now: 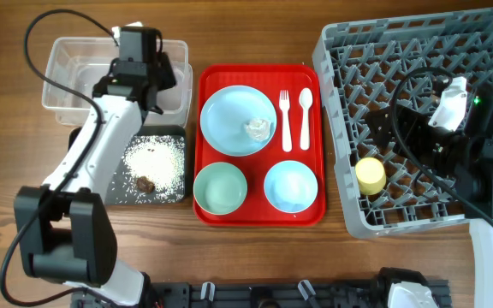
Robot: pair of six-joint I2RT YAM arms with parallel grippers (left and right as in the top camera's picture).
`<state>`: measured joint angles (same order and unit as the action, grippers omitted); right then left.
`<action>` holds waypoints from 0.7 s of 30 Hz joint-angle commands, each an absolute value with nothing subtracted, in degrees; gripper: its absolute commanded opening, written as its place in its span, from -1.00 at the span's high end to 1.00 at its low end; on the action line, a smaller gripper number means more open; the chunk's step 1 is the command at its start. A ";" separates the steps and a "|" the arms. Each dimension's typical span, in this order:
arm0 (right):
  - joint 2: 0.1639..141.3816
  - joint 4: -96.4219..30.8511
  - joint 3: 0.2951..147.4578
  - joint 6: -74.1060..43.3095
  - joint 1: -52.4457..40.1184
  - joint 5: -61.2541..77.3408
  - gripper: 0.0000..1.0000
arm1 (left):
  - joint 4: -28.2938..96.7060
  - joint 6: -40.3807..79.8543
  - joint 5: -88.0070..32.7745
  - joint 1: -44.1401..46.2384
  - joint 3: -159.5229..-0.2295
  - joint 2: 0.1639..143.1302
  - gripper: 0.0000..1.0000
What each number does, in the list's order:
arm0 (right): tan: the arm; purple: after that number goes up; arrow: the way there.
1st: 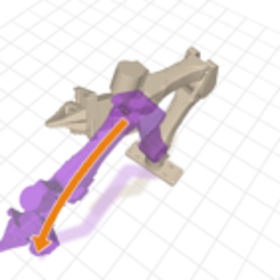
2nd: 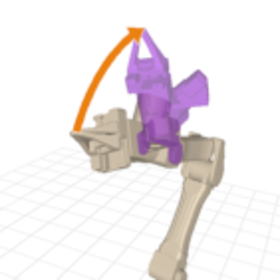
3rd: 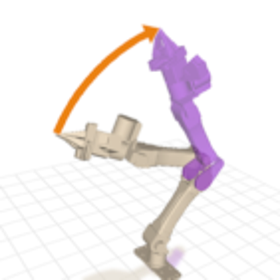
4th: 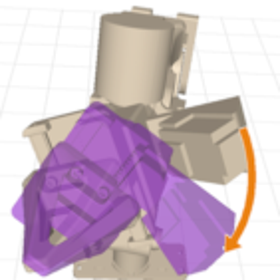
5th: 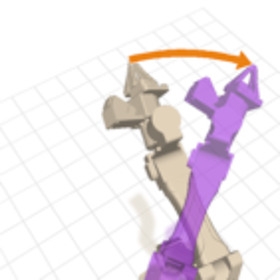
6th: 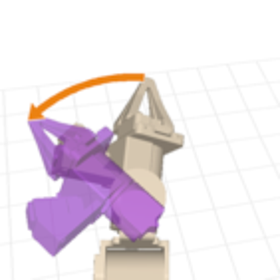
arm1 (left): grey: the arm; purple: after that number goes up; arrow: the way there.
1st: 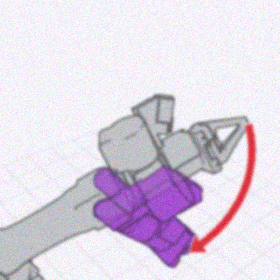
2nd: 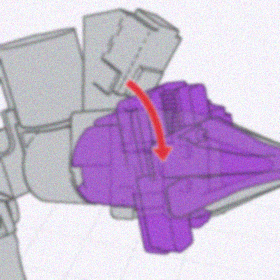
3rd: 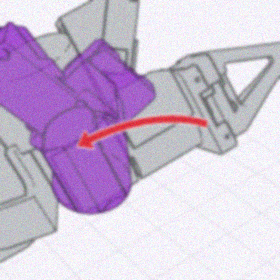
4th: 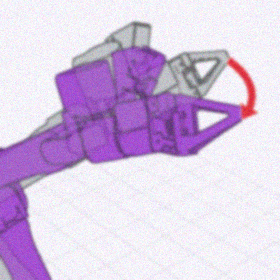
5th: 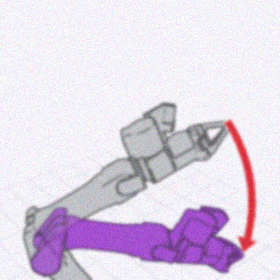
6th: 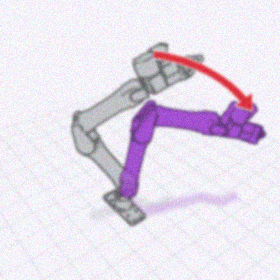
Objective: Sort waste into correct bins and load items into the dishwasher rack
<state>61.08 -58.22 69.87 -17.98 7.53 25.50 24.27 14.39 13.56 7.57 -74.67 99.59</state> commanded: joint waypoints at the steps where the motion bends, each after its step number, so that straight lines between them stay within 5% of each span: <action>1: 61.30 -58.17 70.48 -18.20 7.33 26.24 -0.82 | 28.88 12.21 6.85 10.90 -79.13 97.14 -0.94; 6: 61.30 -58.52 70.48 -18.17 7.33 26.22 -0.83 | 34.24 17.78 6.35 23.24 -79.70 98.45 -0.41; 11: 61.30 -58.74 70.48 -18.11 7.33 26.22 -0.84 | 34.20 24.56 6.15 34.83 -79.68 107.33 -0.42; 17: 61.30 -59.22 70.48 -18.04 7.33 26.22 -0.83 | 34.15 28.01 0.43 37.93 -79.68 116.40 -0.43; 19: 61.30 -59.20 70.48 -18.06 7.33 26.22 -0.83 | 34.06 29.04 0.45 37.45 -79.68 117.82 -0.02; 21: 61.30 -59.20 70.48 -18.09 7.33 26.22 -0.83 | 33.91 29.02 0.47 36.73 -79.88 117.56 0.80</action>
